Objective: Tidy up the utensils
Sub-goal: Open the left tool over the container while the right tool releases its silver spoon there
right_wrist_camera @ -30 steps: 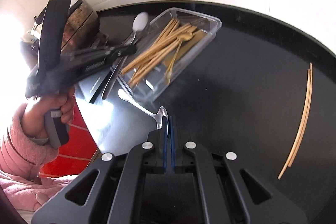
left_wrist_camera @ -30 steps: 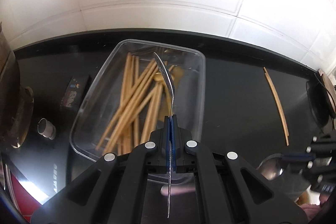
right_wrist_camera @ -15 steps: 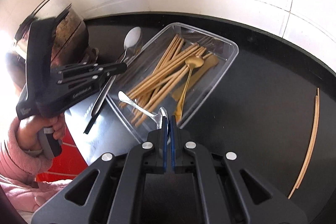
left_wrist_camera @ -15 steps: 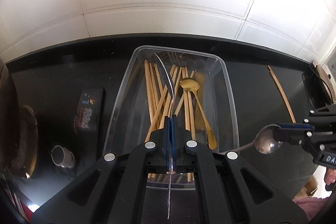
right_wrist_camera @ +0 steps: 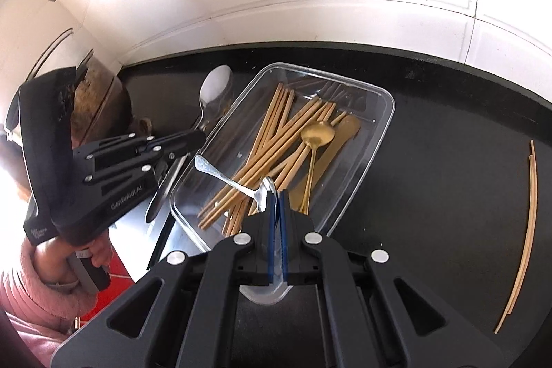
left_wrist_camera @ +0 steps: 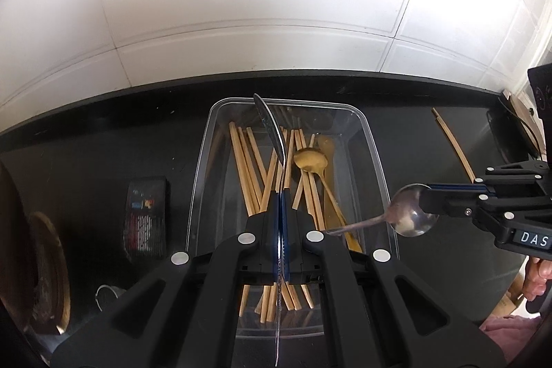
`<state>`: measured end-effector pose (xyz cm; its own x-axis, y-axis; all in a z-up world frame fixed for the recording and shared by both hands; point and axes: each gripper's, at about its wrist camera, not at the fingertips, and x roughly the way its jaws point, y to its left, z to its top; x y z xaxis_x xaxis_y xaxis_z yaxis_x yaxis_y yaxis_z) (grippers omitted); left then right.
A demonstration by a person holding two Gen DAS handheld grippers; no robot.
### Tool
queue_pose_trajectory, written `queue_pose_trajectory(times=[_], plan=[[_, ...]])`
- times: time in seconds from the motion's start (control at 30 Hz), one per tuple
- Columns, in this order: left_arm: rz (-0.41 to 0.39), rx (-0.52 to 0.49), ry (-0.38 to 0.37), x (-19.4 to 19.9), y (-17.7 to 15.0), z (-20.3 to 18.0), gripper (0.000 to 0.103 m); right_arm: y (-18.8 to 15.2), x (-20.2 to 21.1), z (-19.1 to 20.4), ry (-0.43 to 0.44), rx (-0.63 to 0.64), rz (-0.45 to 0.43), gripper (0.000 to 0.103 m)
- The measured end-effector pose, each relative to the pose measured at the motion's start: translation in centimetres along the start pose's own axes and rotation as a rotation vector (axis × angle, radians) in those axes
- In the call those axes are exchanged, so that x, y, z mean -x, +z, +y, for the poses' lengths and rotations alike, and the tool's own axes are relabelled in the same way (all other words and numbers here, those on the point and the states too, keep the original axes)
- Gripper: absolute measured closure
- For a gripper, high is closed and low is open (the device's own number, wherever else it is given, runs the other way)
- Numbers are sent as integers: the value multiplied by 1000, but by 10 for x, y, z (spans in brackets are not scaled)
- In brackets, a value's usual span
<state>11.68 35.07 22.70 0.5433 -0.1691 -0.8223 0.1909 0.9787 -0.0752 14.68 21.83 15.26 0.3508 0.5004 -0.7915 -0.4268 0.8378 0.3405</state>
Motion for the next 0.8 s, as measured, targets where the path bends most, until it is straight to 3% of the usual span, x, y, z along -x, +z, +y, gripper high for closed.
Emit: queue_pose_trajectory(times=[0.17,0.2,0.23,0.27,0.3,0.33,0.47,0.63,0.8], plan=[[35,-16,11,-10,6,1,101,6,-4,3,-73,31,-24,99],[40,-19,23,-12,7,1,87,7,-5,4,-91,42,-22,98],[36,-21,35,-12,8,1,70,8,-5,4,-106,50,-25,86],[22,-22,53,-11,9,1,19,9,-2,5,-124,63,-44,46],[-21,-21,108,-5,10,0,7,9,2,5,-147,74,-68,22],[-62,-22,130,0,11,-1,7,8,9,5,-186,86,-109,6],[-77,-66,192,4,16,-7,6,7,33,-10,-361,103,-193,6],[-56,-85,202,6,10,-16,6,-9,57,-54,-425,-15,-220,6],[-52,-117,205,10,6,-35,6,-41,71,-95,-483,-113,-191,6]])
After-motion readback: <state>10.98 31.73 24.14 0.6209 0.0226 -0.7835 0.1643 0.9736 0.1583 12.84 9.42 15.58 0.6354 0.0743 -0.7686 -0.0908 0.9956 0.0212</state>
